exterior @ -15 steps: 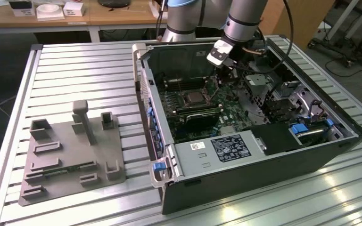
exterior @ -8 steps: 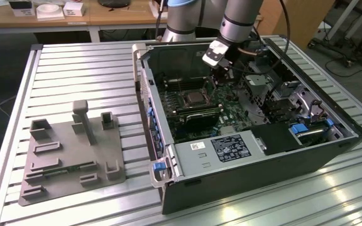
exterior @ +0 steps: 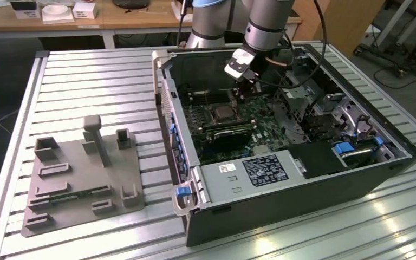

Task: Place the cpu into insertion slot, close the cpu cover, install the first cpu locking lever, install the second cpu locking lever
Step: 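Close the cpu cover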

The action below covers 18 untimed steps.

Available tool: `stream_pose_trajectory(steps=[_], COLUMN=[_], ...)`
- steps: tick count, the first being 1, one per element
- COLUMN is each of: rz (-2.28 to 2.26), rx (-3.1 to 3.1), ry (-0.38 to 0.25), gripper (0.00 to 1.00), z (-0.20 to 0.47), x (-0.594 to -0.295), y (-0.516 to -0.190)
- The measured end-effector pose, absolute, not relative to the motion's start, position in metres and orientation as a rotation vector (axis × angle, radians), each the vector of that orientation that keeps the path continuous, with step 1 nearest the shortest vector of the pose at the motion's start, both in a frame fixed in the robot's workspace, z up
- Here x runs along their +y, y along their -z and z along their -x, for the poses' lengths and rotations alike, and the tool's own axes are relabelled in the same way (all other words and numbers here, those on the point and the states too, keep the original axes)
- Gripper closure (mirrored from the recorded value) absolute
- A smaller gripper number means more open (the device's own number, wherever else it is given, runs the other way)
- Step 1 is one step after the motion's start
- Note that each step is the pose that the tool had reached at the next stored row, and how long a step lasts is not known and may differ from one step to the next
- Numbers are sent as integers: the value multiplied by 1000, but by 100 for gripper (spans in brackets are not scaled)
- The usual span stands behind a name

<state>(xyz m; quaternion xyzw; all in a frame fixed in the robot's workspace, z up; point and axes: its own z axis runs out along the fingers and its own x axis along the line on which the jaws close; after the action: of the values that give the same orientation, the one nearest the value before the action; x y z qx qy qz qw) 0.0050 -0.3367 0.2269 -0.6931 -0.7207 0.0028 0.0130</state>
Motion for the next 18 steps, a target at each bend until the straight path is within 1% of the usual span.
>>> stream_pose_trajectory(steps=[18], rz=[2156], rx=[-2246], ry=[-12], gripper=[90], z=[9], x=[-336], y=[-222])
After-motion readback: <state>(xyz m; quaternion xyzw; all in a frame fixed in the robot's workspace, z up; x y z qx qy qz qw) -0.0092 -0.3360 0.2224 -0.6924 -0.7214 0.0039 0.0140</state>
